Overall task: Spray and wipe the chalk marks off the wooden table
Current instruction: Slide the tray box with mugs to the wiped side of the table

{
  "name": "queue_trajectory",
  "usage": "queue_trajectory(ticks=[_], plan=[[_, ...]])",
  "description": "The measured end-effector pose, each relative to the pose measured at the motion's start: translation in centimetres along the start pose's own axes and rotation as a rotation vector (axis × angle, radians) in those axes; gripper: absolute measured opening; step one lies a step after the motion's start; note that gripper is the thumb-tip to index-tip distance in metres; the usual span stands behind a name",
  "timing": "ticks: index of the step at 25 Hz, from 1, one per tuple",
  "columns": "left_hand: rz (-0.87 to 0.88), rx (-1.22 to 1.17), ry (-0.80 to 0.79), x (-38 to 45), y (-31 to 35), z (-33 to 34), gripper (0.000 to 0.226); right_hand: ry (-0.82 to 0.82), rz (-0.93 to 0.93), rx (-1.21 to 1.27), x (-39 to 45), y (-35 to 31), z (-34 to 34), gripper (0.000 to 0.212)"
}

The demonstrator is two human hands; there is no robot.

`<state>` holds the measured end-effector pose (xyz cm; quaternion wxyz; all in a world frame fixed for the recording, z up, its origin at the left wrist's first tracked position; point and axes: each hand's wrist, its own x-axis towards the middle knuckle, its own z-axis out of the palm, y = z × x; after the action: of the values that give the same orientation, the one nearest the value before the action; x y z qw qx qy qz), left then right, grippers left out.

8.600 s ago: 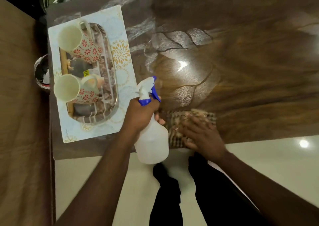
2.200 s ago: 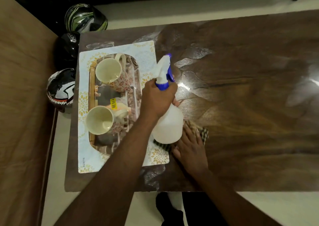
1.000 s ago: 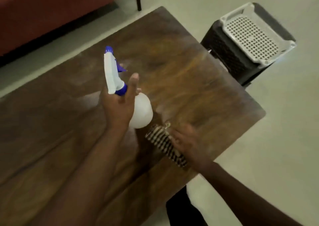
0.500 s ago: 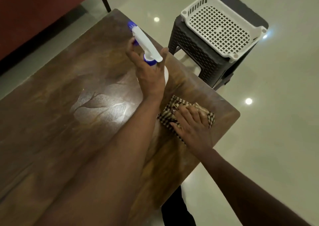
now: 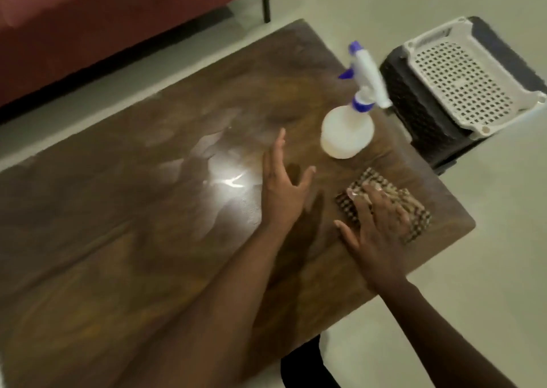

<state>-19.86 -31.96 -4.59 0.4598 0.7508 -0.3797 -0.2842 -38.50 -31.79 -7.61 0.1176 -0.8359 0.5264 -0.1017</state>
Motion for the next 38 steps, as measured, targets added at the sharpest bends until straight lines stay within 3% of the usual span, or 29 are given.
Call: queue_trajectory(ticks=[4, 11, 13, 17, 21, 25, 30, 34, 38], plan=[[-0.15, 0.006, 0.096, -7.2, -7.4, -13.4, 0.044, -0.104, -0.379, 0.174, -3.4, -14.2, 0.5, 0.059], [-0.28, 0.107, 0.448, -23.7, -13.4, -40.9, 0.032, -0.282, -0.848, 0.372, -11.9, -41.4, 7.0, 0.05], [-0.301, 0.123, 0.543, -29.0, -14.3, -47.8, 0.03, -0.357, -0.895, 0.445, -15.8, -49.4, 9.0, 0.045], [-0.399, 0.078, 0.801, -35.8, -17.5, -56.8, 0.025, -0.501, -0.911, 0.436, -19.2, -58.5, 13.5, 0.04], [-0.661, 0.001, 1.006, -37.9, -24.6, -63.3, 0.017, -0.59, -0.916, 0.385, -19.8, -63.3, 17.9, 0.033], [-0.929, -0.047, 0.801, -37.3, -32.5, -67.0, 0.031, -0.398, -0.685, 0.289, -20.6, -66.7, 20.3, 0.044], [-0.984, 0.153, 0.746, -36.1, -35.9, -67.8, 0.047, -0.156, -0.604, 0.188, -22.0, -66.5, 22.7, 0.053], [-0.981, 0.088, 0.759, -35.6, -36.7, -68.8, 0.046, -0.313, -0.337, 0.3, -23.0, -68.2, 23.0, 0.056], [-0.897, 0.015, 0.672, -35.3, -36.9, -68.7, 0.043, -0.28, -0.467, 0.265, -23.3, -66.3, 23.8, 0.043]])
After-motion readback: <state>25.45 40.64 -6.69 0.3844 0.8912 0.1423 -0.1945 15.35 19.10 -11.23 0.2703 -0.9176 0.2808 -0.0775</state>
